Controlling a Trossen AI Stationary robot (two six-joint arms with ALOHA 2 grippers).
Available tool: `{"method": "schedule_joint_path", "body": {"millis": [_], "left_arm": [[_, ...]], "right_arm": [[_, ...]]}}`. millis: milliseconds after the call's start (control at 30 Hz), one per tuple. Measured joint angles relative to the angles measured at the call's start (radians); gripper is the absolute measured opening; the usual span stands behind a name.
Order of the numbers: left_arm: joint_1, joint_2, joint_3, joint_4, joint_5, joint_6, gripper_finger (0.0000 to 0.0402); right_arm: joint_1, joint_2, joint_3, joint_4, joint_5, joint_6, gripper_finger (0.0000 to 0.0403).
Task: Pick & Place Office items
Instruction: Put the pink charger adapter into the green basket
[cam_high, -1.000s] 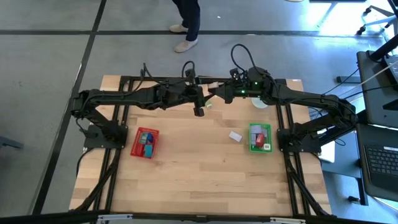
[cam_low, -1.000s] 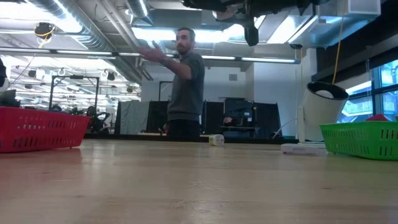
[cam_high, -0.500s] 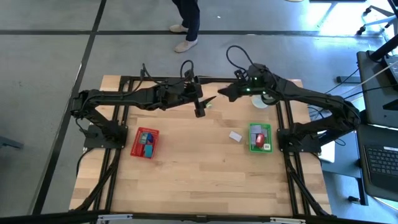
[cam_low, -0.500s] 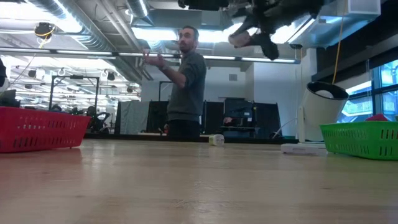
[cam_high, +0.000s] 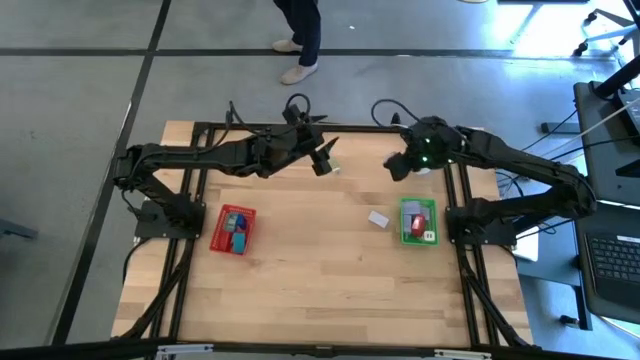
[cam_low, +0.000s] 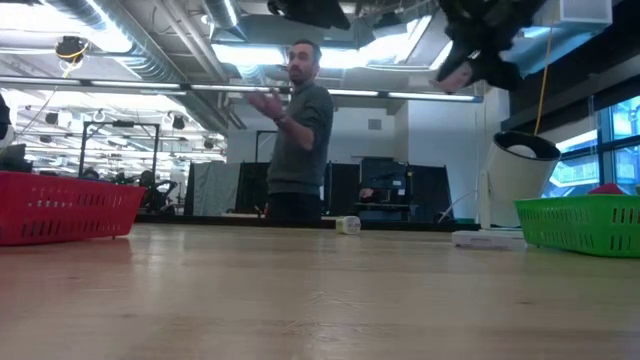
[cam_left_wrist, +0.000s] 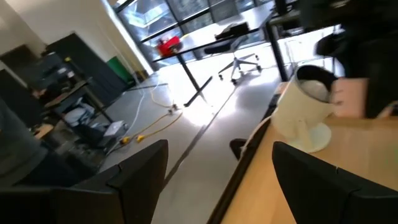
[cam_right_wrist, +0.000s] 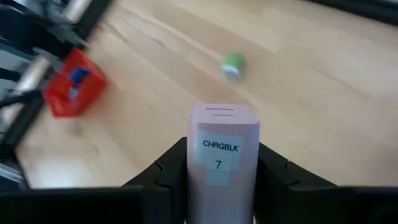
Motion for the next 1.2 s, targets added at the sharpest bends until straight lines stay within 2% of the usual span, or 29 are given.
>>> {"method": "schedule_joint_path", "body": {"millis": [200, 433, 833, 1200], "left_arm": [[0.019, 0.000, 0.000, -0.019, -0.009, -0.017, 0.0283], [0.037, 0.000, 0.000, -0.025, -0.005, -0.052, 0.0283], [0.044, 0.000, 0.000, -0.025, 0.001, -0.052, 0.0282], [0.055, 0.000, 0.000, -0.032, 0.001, -0.094, 0.0281]], "right_arm": [[0.053, -0.039, 0.000, -0.204, 0.044, 0.046, 0.0121], [0.115, -0.081, -0.002, -0.321, 0.093, 0.117, 0.0121], [0.208, -0.138, -0.192, -0.328, 0.121, 0.338, 0.0121], [0.305, -0.139, -0.263, -0.314, 0.095, 0.417, 0.0121]]}}
